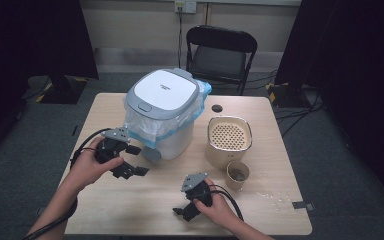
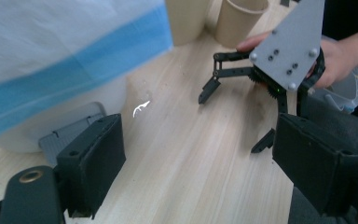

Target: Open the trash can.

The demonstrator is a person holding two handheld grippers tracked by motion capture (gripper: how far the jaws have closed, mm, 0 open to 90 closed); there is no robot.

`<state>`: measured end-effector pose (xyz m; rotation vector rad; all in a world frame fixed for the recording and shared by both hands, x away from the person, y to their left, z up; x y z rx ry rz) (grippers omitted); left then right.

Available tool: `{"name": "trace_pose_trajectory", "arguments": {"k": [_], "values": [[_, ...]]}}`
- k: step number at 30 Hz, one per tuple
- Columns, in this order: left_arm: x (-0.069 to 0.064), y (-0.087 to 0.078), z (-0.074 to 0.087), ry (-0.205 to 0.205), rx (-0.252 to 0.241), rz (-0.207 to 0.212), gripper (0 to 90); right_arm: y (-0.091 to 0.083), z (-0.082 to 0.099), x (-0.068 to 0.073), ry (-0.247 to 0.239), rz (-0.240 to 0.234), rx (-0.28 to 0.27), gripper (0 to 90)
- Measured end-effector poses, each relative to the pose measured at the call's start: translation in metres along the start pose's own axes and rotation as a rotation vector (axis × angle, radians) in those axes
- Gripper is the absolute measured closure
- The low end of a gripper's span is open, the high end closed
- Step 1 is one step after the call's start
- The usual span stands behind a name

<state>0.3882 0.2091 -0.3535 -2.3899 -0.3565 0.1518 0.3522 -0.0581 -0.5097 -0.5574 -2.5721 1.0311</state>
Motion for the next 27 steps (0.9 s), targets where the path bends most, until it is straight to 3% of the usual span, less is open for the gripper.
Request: {"name": "trace_pose_trajectory", "arguments": {"k": [12, 17, 27], "values": [[0.009, -0.010, -0.017, 0.003, 0.000, -0.011, 16.6, 0.000, 0.000, 0.000, 0.000, 0.000, 0.001, 0.0], [0.013, -0.015, -0.025, 0.028, 0.013, -0.012, 16.6, 0.000, 0.000, 0.000, 0.001, 0.001, 0.000, 0.0], [0.019, -0.024, -0.038, 0.018, 0.000, -0.027, 16.6, 0.000, 0.000, 0.000, 0.000, 0.000, 0.002, 0.0]]}}
Point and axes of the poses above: each handheld gripper's, and its own axes: y roughly forward along the jaws, z roughly out of its underside, x roughly to its left, the point moved 1 cm from there along y, roughly forward along the jaws, and after that the axes turned 12 degrees about y, right-handed, at the moved point
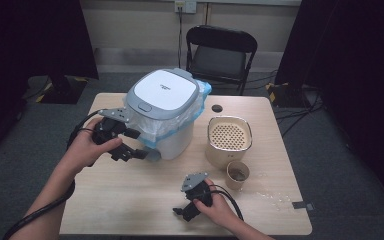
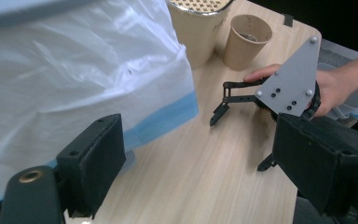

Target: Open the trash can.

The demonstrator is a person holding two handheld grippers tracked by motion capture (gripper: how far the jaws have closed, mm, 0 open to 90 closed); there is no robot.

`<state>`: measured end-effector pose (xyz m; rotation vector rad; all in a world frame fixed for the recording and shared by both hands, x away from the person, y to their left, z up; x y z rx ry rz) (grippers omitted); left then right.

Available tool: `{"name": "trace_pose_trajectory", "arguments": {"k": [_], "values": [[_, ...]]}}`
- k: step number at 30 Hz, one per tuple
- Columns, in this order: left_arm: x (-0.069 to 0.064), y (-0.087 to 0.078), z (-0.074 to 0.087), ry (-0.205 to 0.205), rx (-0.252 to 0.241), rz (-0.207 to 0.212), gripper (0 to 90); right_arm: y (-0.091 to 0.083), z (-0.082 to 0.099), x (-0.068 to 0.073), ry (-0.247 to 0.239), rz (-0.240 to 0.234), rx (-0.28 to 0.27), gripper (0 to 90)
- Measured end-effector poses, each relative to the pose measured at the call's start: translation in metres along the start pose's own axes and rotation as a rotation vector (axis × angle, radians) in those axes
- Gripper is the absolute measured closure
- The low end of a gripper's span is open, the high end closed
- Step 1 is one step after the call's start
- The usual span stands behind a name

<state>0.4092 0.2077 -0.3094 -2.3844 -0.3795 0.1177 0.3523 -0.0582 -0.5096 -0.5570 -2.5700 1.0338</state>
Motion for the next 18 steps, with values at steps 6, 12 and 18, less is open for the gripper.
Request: {"name": "trace_pose_trajectory", "arguments": {"k": [6, 12, 18], "values": [[0.004, -0.009, -0.006, -0.006, -0.012, -0.004, 16.6, 0.000, 0.000, 0.000, 0.000, 0.000, 0.000, 0.0], [0.009, -0.014, -0.011, -0.011, -0.025, -0.012, 16.6, 0.000, 0.000, 0.000, 0.000, 0.000, 0.000, 0.0], [0.013, -0.016, -0.018, -0.005, -0.016, -0.016, 16.6, 0.000, 0.000, 0.000, -0.003, -0.001, 0.001, 0.0]]}}
Point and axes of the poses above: each handheld gripper's, and its own axes: y roughly forward along the jaws, z roughly out of its underside, x roughly to its left, the point moved 1 cm from there along y, roughly forward along the jaws, and after that the axes turned 12 degrees about y, right-handed, at the moved point
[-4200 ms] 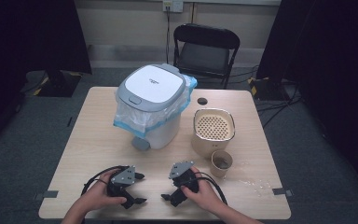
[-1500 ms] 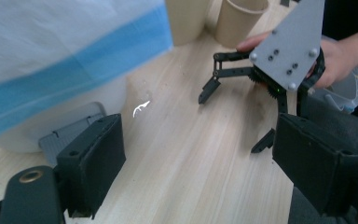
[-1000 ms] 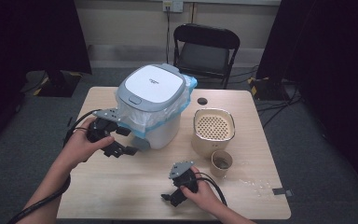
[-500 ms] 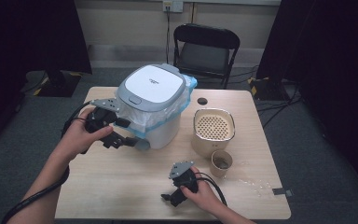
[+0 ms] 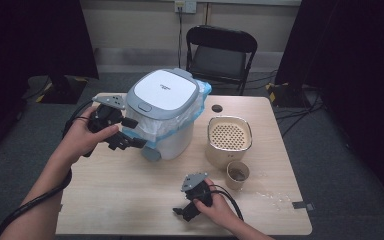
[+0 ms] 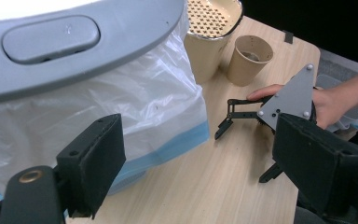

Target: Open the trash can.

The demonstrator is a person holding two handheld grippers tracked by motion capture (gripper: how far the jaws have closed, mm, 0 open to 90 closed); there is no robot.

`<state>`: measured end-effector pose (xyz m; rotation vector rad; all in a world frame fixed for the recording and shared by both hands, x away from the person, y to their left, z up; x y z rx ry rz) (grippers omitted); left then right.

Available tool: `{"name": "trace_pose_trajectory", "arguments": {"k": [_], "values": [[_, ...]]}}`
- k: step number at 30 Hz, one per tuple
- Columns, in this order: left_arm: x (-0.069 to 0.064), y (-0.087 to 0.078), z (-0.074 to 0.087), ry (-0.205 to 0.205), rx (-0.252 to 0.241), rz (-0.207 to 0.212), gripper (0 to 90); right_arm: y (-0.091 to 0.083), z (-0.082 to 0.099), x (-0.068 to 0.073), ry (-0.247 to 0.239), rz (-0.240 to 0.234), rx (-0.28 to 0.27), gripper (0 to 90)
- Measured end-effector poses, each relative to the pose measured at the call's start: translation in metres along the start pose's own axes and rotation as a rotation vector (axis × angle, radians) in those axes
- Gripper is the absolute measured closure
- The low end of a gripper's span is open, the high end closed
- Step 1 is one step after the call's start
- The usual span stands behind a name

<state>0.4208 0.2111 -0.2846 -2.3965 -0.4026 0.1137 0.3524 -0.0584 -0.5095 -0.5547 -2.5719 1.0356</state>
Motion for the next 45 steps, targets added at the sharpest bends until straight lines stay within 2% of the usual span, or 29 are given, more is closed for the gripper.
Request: {"name": "trace_pose_trajectory", "arguments": {"k": [4, 16, 29, 37, 45], "values": [[0.002, -0.001, -0.006, 0.006, 0.011, -0.004, 16.6, 0.000, 0.000, 0.000, -0.001, -0.002, -0.001, 0.0], [0.006, -0.007, -0.027, 0.038, 0.001, -0.019, 16.6, 0.000, 0.000, 0.000, 0.002, 0.000, 0.000, 0.0], [0.019, 0.003, -0.044, 0.068, 0.007, -0.045, 16.6, 0.000, 0.000, 0.000, 0.003, 0.000, 0.002, 0.0], [0.026, 0.012, -0.043, 0.050, -0.009, -0.065, 16.3, 0.000, 0.000, 0.000, 0.003, 0.000, 0.001, 0.0], [0.030, 0.013, -0.043, 0.031, -0.024, -0.079, 16.5, 0.000, 0.000, 0.000, 0.001, 0.000, 0.002, 0.0]]}}
Point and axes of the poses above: each handheld gripper's, and its own axes: y roughly forward along the jaws, z roughly out of its underside, x roughly to its left, the point moved 1 cm from there along y, roughly forward along the jaws, and after that the axes turned 12 degrees about y, right-handed, at the moved point
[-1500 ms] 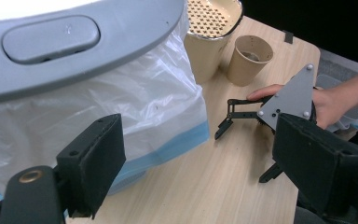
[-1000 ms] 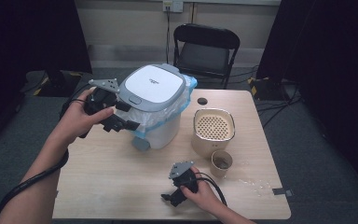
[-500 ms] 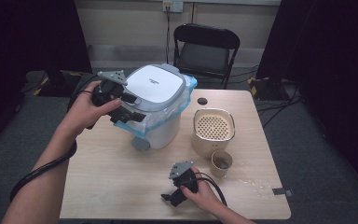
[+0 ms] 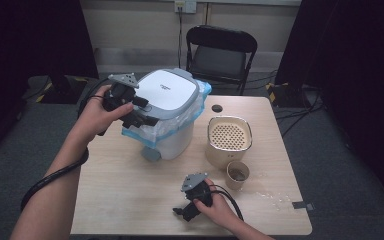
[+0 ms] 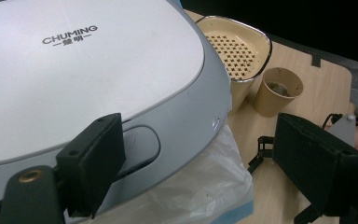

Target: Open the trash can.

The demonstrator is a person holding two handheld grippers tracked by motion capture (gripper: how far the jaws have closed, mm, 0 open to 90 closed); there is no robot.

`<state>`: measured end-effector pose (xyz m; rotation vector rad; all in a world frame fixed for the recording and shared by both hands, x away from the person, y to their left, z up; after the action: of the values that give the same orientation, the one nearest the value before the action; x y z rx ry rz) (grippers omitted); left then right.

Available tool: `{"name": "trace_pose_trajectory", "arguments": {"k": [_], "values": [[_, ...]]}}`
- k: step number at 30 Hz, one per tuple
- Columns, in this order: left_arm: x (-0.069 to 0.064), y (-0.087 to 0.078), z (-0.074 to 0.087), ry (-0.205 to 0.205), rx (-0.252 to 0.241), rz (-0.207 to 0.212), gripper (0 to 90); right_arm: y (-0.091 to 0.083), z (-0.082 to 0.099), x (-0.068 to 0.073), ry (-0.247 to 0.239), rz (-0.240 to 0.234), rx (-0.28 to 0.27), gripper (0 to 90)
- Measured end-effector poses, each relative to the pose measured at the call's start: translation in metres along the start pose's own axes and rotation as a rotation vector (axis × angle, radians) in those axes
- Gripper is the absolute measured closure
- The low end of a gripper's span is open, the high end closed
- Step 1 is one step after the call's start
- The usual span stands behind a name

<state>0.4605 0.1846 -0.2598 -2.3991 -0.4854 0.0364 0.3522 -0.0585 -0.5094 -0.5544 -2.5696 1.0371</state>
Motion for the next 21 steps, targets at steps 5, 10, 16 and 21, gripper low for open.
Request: {"name": "trace_pose_trajectory", "arguments": {"k": [5, 10, 16, 21], "values": [[-0.0010, 0.0003, -0.0002, 0.014, 0.018, 0.000, 16.5, 0.0000, 0.0000, 0.0000, 0.000, 0.000, 0.000, 0.0], [-0.0021, 0.0005, 0.0008, 0.028, 0.018, -0.002, 16.4, 0.0000, 0.0000, 0.0000, 0.000, 0.000, 0.000, 0.0], [-0.0037, 0.0010, 0.0008, 0.017, 0.024, -0.005, 16.5, 0.0001, 0.0000, -0.0005, -0.007, -0.001, -0.002, 0.0], [-0.0077, -0.0002, -0.0011, 0.045, 0.032, 0.021, 17.0, 0.0002, 0.0000, -0.0003, -0.005, -0.002, -0.002, 0.0]]}}
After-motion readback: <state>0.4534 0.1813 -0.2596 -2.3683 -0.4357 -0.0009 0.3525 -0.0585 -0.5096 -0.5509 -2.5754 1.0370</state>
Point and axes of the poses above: each handheld gripper's, and its own axes: y roughly forward along the jaws, z roughly out of its underside, x roughly to its left, the point moved 1 cm from there along y, roughly forward along the jaws, and after that the axes turned 12 degrees about y, right-handed, at the moved point
